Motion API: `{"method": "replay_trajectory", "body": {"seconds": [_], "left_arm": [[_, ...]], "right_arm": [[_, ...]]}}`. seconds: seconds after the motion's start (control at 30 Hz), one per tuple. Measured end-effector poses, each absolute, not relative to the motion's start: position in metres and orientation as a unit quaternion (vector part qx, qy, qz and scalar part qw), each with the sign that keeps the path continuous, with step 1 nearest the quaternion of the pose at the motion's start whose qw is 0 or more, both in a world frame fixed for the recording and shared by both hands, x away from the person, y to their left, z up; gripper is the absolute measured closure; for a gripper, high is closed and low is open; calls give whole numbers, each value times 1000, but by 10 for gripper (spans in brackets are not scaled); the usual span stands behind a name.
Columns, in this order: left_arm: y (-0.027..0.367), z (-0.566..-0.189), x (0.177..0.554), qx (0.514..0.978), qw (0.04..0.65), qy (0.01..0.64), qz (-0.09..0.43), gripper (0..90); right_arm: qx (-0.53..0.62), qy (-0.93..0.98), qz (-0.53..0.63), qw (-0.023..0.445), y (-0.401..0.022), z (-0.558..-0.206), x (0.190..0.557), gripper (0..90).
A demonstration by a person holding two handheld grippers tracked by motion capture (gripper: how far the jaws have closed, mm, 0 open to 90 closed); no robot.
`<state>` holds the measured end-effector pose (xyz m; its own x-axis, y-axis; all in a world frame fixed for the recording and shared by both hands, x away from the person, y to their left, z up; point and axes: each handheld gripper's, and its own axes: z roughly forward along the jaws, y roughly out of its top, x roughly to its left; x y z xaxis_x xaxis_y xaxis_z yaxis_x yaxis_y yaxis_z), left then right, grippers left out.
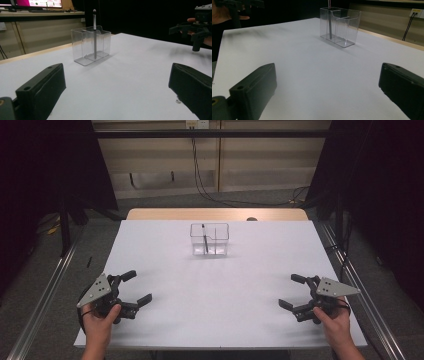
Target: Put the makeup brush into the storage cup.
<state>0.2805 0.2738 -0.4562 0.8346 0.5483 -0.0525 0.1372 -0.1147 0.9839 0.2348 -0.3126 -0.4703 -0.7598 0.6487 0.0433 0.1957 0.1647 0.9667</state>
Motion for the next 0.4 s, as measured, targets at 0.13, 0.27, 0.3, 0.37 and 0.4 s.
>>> {"method": "replay_trajectory", "body": {"seconds": [0.13,0.27,0.3,0.37,0.4], "left_arm": [[274,-457,280,729,621,235,166,8],[273,-457,279,731,620,233,165,8],[273,-457,279,731,619,234,166,8],[273,-458,279,732,618,232,166,8],[273,-458,279,732,618,232,166,8]], "right_arm": [[288,737,579,197,-314,-470,235,14],[290,736,580,195,-314,-471,236,13],[290,736,580,195,-314,-471,236,13],[290,736,580,195,-314,-471,237,13],[290,736,580,196,-314,-471,237,13]]}}
